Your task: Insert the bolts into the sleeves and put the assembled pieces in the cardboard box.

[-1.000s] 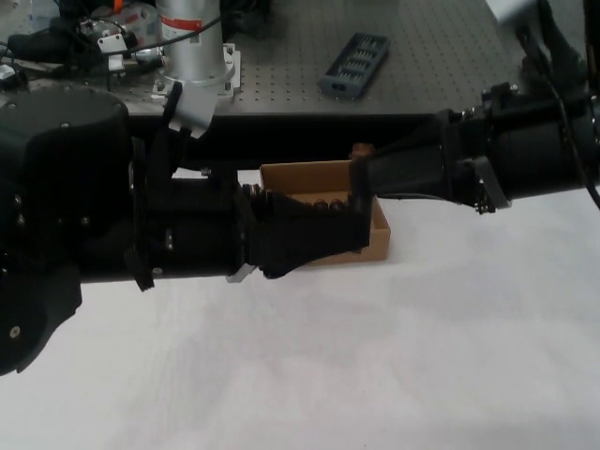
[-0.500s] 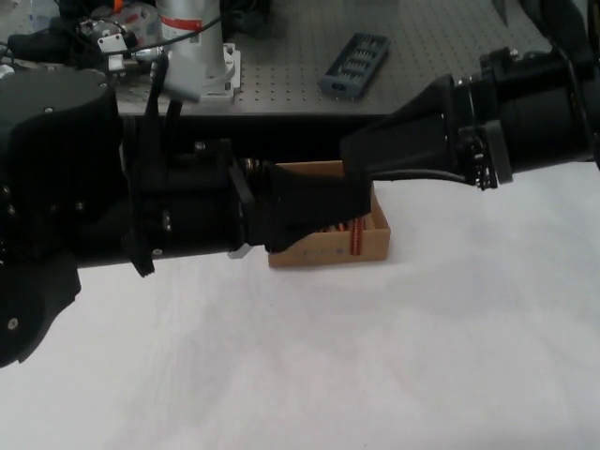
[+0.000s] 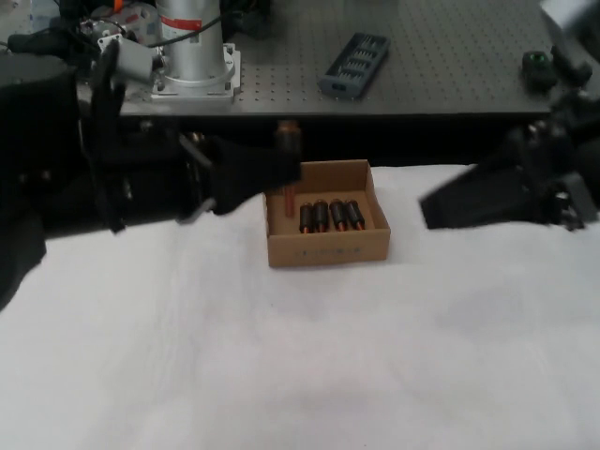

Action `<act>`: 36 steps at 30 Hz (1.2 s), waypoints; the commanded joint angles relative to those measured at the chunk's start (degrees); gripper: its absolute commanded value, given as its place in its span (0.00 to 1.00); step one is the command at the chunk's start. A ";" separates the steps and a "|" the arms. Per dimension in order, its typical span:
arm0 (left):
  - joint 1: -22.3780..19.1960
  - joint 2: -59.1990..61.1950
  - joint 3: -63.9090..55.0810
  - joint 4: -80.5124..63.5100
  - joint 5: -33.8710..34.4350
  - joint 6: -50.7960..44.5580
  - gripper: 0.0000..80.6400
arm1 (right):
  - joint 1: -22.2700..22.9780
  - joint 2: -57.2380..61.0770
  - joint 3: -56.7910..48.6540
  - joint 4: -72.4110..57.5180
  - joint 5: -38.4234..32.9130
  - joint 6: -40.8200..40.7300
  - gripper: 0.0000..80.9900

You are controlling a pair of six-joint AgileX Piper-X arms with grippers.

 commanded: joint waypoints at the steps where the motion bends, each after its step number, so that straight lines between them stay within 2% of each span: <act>1: 1.45 5.15 -5.17 1.04 0.42 1.38 0.01 | -0.73 -0.60 -0.71 2.85 2.54 -4.49 0.49; 5: 1.74 14.49 -14.36 5.69 1.03 4.08 0.01 | -2.42 -0.73 -0.71 6.71 9.72 -8.18 0.27; 8: 1.74 21.58 -22.05 10.18 1.03 6.56 0.01 | -3.11 -0.73 -0.71 8.04 13.93 -10.67 0.03; 19: 2.15 43.94 -46.40 21.14 -2.30 7.97 0.01 | -3.71 -0.73 -0.71 8.51 16.35 -11.89 0.03; 26: 2.15 50.86 -54.10 33.99 -12.76 12.18 0.01 | -3.71 -0.73 -0.71 8.51 16.35 -11.89 0.03; 29: 2.15 51.07 -54.17 33.75 -14.65 15.11 0.12 | -3.71 -0.73 -0.71 8.51 16.35 -11.89 0.03; 34: 2.15 51.07 -54.20 33.75 -17.00 15.18 0.53 | -3.71 -0.73 -0.71 8.51 16.35 -11.89 0.03; 36: 2.15 51.07 -54.35 34.18 -17.09 13.65 0.60 | -3.71 -0.73 -0.71 8.51 16.35 -11.89 0.03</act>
